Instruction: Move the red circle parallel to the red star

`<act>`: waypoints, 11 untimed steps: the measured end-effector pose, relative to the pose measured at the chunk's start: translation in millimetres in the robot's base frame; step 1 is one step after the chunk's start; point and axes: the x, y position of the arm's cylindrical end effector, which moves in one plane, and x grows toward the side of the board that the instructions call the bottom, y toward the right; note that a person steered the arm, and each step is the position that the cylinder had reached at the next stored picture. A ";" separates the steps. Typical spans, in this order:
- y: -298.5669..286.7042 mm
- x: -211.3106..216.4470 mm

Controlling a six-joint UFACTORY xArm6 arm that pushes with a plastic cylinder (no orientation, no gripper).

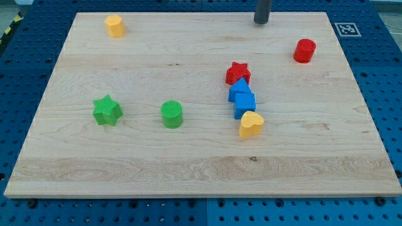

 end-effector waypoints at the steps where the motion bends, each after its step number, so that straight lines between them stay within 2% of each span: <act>1: 15.0 4.0; 2: 56.4 34.9; 3: 59.4 75.1; 4: 59.4 93.0; 7: 74.4 96.6; 8: 80.3 139.4; 9: 80.3 148.2; 11: 102.7 126.1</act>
